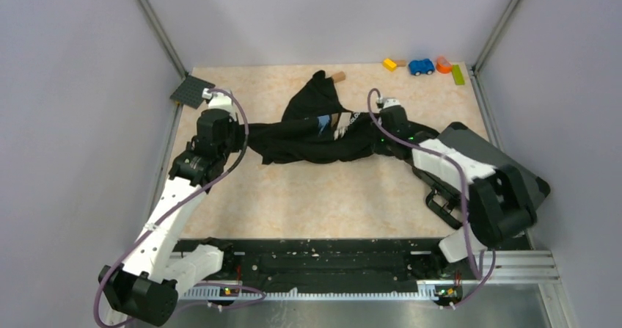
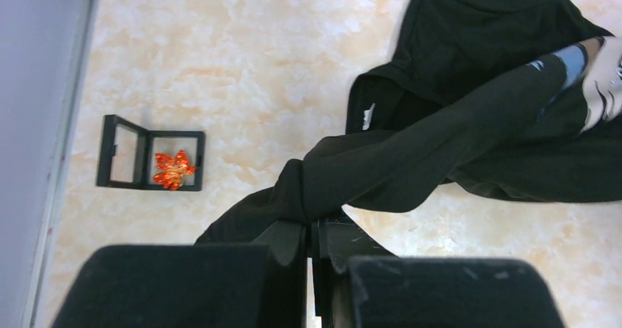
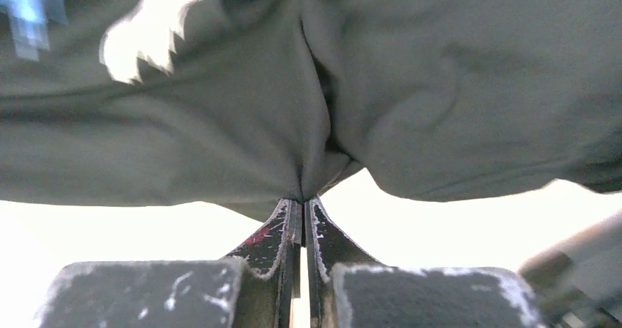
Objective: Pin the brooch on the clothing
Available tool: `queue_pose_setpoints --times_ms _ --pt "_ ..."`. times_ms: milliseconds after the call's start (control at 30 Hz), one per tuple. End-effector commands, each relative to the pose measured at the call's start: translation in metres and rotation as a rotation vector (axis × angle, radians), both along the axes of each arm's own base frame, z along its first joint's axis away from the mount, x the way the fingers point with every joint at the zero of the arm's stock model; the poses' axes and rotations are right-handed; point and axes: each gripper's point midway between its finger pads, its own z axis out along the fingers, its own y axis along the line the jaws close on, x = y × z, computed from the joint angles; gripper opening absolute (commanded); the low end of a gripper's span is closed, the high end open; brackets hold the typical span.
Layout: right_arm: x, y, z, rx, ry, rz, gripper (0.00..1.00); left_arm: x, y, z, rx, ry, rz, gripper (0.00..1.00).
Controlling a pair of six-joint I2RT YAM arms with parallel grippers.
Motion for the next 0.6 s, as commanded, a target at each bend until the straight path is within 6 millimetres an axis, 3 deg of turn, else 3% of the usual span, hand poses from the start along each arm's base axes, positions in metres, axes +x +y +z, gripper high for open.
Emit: queue_pose_setpoints --times_ms 0,133,267,367,500,567 --pt "-0.004 -0.017 0.13 0.051 -0.296 -0.041 0.0 -0.002 0.026 0.029 0.037 -0.133 0.114 0.0" --pt "-0.013 -0.039 0.184 0.027 -0.427 -0.087 0.0 -0.005 0.035 0.033 0.055 -0.149 0.155 0.0" --pt "0.002 -0.044 0.203 -0.015 -0.491 -0.113 0.0 -0.004 0.035 0.031 0.056 -0.141 0.154 0.0" --pt "0.029 -0.041 0.19 -0.069 -0.492 -0.132 0.0 -0.003 0.035 0.027 0.061 -0.129 0.154 0.0" --pt "0.071 -0.041 0.144 -0.166 -0.397 -0.173 0.01 -0.001 0.035 0.024 0.067 -0.117 0.157 0.0" --pt "0.08 -0.041 0.124 -0.196 -0.314 -0.19 0.16 -0.001 0.036 0.022 0.071 -0.111 0.157 0.0"
